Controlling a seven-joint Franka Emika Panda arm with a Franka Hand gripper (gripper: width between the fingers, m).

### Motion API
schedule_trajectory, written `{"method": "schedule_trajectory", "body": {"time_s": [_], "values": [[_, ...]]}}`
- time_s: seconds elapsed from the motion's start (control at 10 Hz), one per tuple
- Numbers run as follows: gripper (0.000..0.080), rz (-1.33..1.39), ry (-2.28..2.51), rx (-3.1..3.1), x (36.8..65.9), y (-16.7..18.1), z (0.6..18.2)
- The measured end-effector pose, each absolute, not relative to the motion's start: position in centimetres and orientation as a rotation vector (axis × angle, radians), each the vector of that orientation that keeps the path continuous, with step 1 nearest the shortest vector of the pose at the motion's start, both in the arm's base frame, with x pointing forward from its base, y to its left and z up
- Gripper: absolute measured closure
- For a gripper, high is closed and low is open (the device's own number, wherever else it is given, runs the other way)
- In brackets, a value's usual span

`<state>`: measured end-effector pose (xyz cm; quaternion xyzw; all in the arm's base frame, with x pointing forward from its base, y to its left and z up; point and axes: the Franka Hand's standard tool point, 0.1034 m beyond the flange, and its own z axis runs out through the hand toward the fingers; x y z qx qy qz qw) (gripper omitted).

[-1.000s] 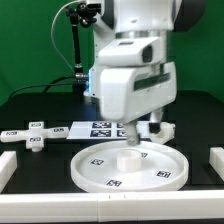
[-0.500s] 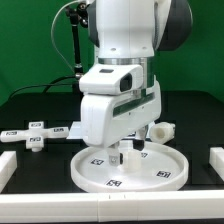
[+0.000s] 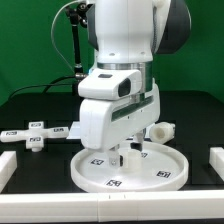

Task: Assemble round table

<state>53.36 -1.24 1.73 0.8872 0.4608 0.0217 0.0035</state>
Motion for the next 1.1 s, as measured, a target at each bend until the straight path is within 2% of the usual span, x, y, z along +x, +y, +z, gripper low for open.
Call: {"method": "schedule_trajectory", "body": {"time_s": [0.1,1.1], "values": [[0.0398,0.069,1.445,2.781,53.4,-1.22,1.76],[0.0393,0.058,1.467,2.779,53.65,-0.29,1.74]]}}
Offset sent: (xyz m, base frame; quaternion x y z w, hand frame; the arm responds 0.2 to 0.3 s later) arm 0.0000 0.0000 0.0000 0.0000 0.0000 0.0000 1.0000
